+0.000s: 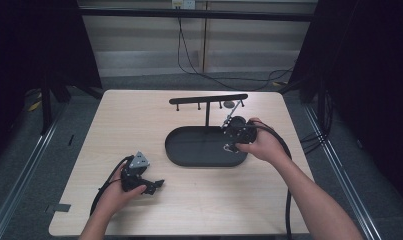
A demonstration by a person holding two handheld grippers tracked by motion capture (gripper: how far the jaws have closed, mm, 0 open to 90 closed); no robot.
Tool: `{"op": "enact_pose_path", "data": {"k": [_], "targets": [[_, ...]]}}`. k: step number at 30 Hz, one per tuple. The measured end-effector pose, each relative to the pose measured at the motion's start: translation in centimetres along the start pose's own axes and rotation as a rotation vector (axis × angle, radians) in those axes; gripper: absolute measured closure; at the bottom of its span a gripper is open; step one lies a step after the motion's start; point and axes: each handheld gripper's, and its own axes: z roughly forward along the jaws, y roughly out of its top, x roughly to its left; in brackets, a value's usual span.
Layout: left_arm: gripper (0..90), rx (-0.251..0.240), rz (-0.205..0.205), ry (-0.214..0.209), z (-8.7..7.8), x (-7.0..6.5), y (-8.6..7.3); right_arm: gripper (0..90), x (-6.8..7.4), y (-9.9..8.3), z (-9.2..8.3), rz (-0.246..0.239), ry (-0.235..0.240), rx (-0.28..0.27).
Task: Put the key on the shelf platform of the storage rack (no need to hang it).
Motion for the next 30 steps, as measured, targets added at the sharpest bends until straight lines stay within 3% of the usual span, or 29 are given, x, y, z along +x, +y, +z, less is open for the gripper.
{"op": "enact_pose_path", "data": {"k": [30], "targets": [[6.9, 0.001, 0.001, -0.001, 0.0, 0.0, 0.0, 82.1, -0.9, 0.7, 2.3, 0.044, -0.034, -0.013]]}}
